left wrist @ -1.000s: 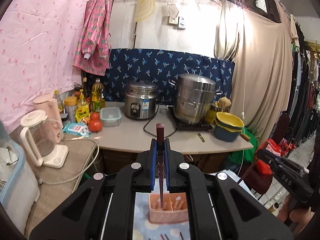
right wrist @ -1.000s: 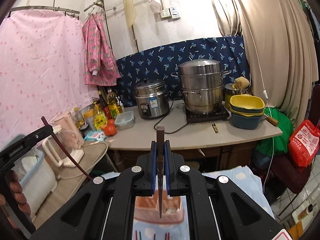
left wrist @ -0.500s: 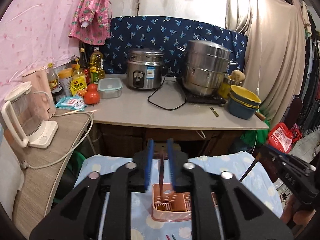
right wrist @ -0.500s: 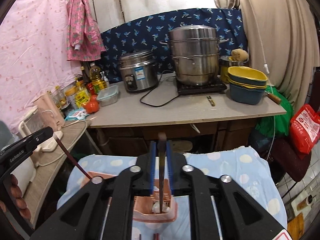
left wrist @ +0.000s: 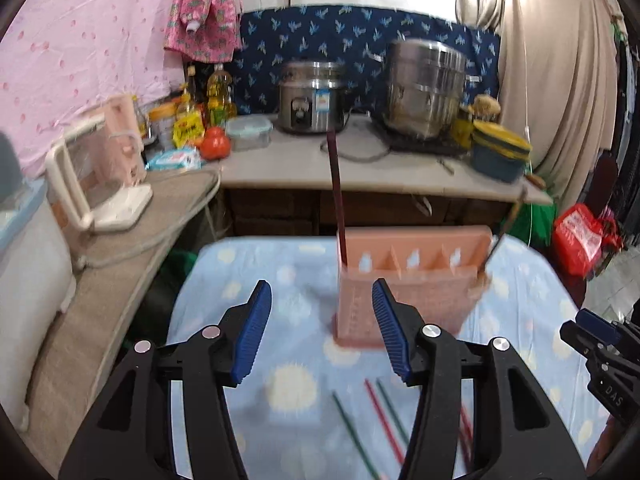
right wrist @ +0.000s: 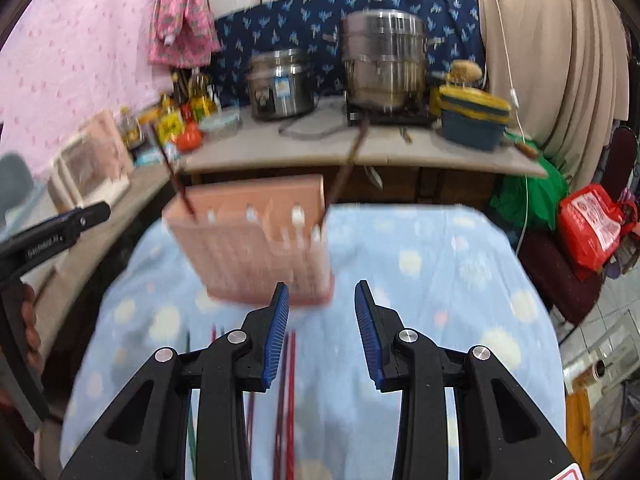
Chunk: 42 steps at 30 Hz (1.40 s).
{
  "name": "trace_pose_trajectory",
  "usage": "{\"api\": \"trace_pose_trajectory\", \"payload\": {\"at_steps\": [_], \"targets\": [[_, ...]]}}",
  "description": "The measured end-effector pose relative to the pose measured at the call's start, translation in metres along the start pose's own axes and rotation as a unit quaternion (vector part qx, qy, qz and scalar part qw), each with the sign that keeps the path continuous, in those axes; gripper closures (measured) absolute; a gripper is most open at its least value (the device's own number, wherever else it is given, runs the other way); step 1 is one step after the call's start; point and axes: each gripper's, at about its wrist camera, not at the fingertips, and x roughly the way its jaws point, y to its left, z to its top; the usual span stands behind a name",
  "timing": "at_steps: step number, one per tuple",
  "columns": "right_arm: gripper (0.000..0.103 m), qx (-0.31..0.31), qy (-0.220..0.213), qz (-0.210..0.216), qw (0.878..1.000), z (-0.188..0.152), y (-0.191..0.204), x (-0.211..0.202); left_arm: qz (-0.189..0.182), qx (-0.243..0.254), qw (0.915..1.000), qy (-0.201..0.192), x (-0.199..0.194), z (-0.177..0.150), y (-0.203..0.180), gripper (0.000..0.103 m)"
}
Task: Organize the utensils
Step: 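Carry both chopsticks into the pink holder and open both tools, then close the right tool on a red chopstick while the left tool grips a green chopstick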
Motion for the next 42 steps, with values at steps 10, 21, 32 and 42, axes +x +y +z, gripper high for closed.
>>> {"api": "trace_pose_trajectory", "payload": {"at_steps": [10, 21, 32, 42], "targets": [[0.070, -0.002, 0.103, -0.015, 0.995, -0.126, -0.002, -0.006, -0.018, -0.006, 0.9946, 0.102, -0.005, -0.120, -0.016, 0.053], [0.070, 0.005, 0.129, -0.003, 0.992, -0.174, 0.013, -0.004, -0.020, -0.005, 0.9903, 0.138, -0.016, -0.176, -0.033, 0.053], [0.072, -0.006, 0.131, -0.002, 0.991, -0.179, 0.024, 0.002, -0.028, 0.003, 0.9881, 0.151, -0.019, -0.195, -0.046, 0.053], [0.073, -0.004, 0.130, -0.003, 0.992, -0.179, 0.024, 0.006, -0.032, 0.008, 0.9860, 0.163, -0.013, -0.201, -0.054, 0.051]]}}
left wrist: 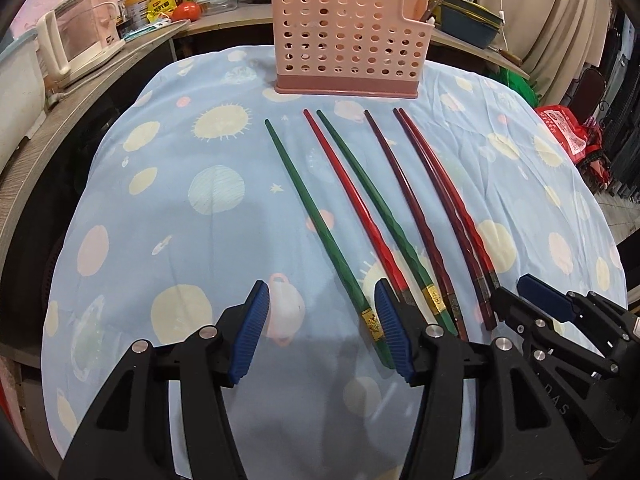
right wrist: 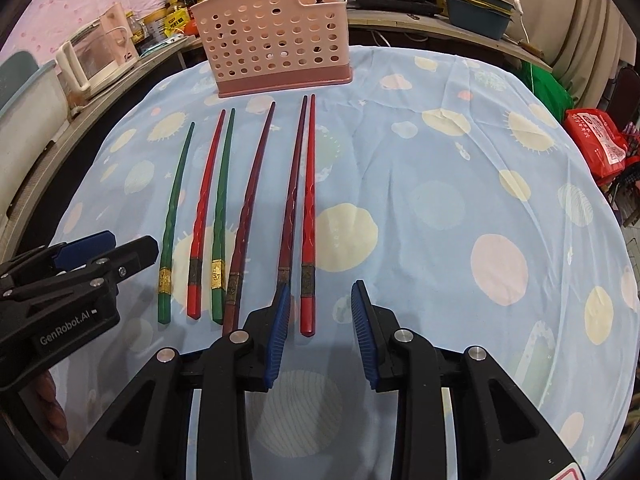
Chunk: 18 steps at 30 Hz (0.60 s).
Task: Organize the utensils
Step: 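Close the right tool on a red chopstick while the left tool grips a green chopstick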
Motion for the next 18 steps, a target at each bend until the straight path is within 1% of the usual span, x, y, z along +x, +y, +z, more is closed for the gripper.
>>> {"api": "trace_pose_trajectory", "payload": {"at_steps": [2, 6, 11, 14, 18], "targets": [[0.074, 0.001, 0.000, -0.001, 1.000, 0.000, 0.000, 0.001, 0.002, 0.002, 1.0000, 0.002, 0.002, -0.001, -0.001, 0.051], [0.080, 0.003, 0.004, -0.003, 1.000, 0.001, -0.001, 0.002, 0.004, 0.000, 1.0000, 0.009, 0.007, -0.002, -0.001, 0.051], [0.080, 0.005, 0.006, -0.003, 1.000, -0.001, -0.003, 0.004, 0.005, -0.004, 0.9999, 0.015, 0.013, -0.004, 0.001, 0.050], [0.080, 0.005, 0.006, -0.002, 1.000, -0.001, -0.003, 0.004, 0.009, 0.000, 0.9998, 0.019, 0.017, -0.005, 0.000, 0.049], [0.080, 0.005, 0.006, -0.003, 1.000, -0.001, -0.003, 0.004, 0.014, 0.003, 0.9997, 0.018, 0.019, -0.007, -0.001, 0.042]]}}
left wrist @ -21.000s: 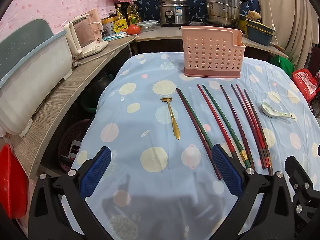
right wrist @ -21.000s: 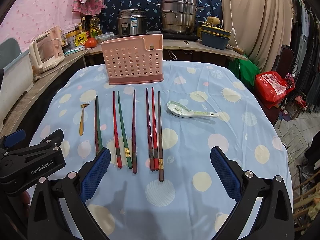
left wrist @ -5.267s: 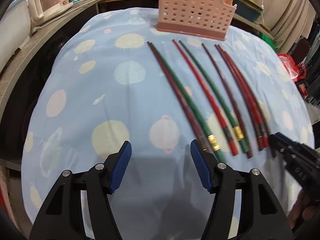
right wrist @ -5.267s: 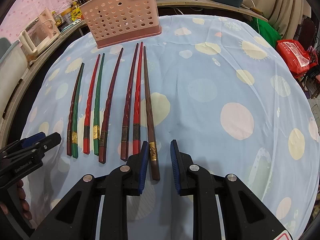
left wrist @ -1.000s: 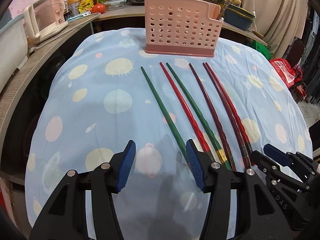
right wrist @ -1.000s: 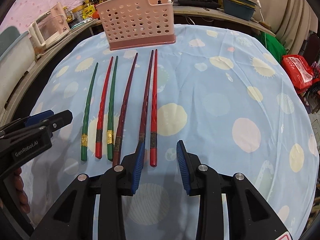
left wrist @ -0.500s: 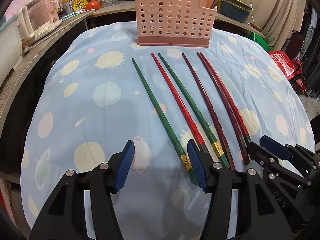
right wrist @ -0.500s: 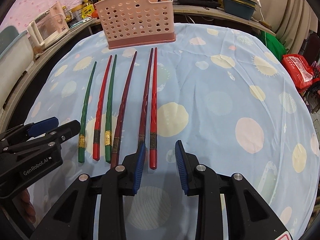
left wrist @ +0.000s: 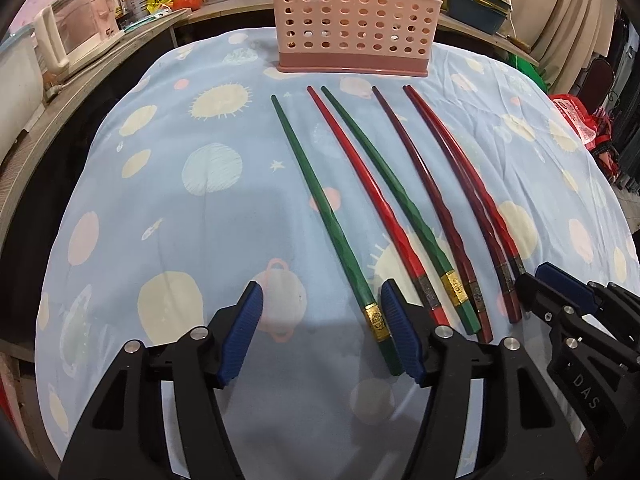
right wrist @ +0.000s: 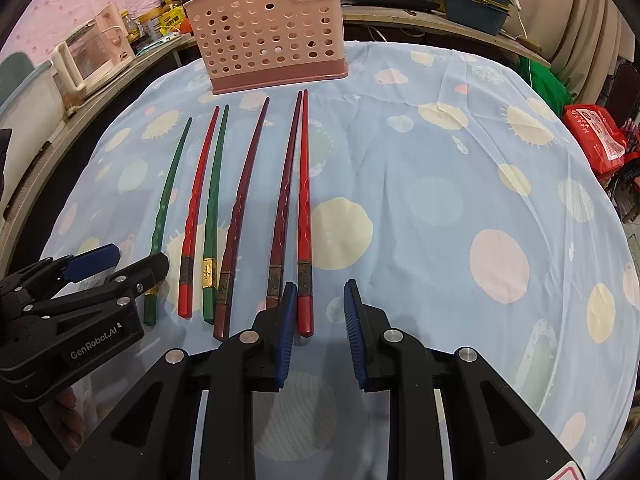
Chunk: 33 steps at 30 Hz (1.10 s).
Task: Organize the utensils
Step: 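Close the right tool on a red chopstick while the left tool grips a green chopstick, then lift both chopsticks, lower them into the pink holder and open both tools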
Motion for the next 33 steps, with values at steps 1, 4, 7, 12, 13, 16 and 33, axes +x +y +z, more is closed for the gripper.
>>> {"api": "trace_pose_trajectory", "payload": {"at_steps": [1, 4, 7, 12, 13, 16, 33], "targets": [[0.080, 0.000, 0.000, 0.000, 1.000, 0.000, 0.000, 0.000, 0.001, 0.002, 1.0000, -0.001, 0.001, 0.000, -0.001, 0.040], [0.080, 0.000, 0.000, 0.000, 1.000, 0.000, 0.000, 0.000, 0.004, 0.009, 0.9999, -0.011, 0.002, -0.002, -0.001, 0.038], [0.081, 0.000, 0.000, 0.000, 1.000, 0.000, 0.000, 0.000, 0.002, 0.010, 0.9998, -0.014, 0.001, -0.003, 0.002, 0.038], [0.084, -0.002, -0.001, -0.003, 1.000, 0.000, 0.000, 0.000, 0.002, 0.014, 0.9997, -0.021, -0.002, -0.008, 0.006, 0.042], [0.086, -0.001, -0.001, -0.003, 1.000, 0.000, 0.000, 0.000, 0.001, 0.014, 0.9996, -0.022, -0.003, -0.009, 0.007, 0.044], [0.089, 0.001, -0.001, -0.003, 1.000, 0.000, -0.002, 0.000, -0.002, 0.018, 0.9995, -0.025, -0.006, -0.013, 0.010, 0.049], [0.096, -0.007, -0.015, 0.019, 1.000, 0.004, 0.004, -0.019, -0.030, 0.012, 0.9987, -0.039, -0.041, -0.018, 0.032, 0.094]]}}
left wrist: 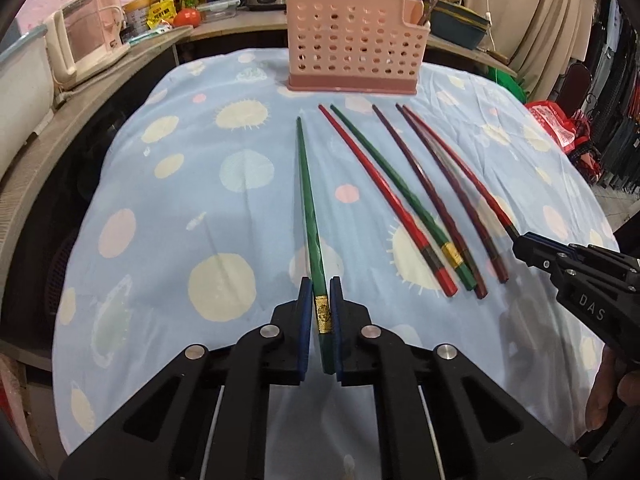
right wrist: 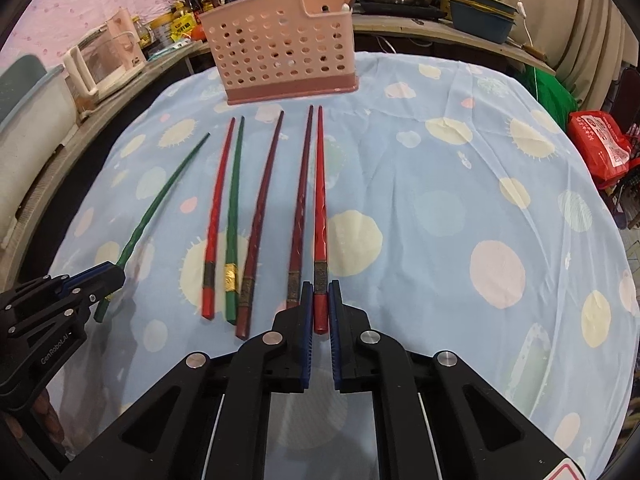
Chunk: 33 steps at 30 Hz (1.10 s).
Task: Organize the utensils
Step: 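Lift both chopsticks, lower them into the pink holder and open both tools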
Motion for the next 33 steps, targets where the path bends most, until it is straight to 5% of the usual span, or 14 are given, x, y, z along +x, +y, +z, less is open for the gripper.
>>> {"api": "trace_pose_trajectory", "payload": {"at_steps": [17, 33], "targets": [[0.096, 0.007, -0.112, 0.044, 0.993, 0.083, 0.002, -0.089, 0.032, -0.012, 0.9965, -0.076, -0.068, 0.072, 0.013, 0.096], [0.096, -0.010, -0.191, 0.057, 0.980, 0.172, 0.010, -0.123, 0.036, -0.017, 0.9907, -0.130, -0.090, 0.155, 0.017, 0.096]]}}
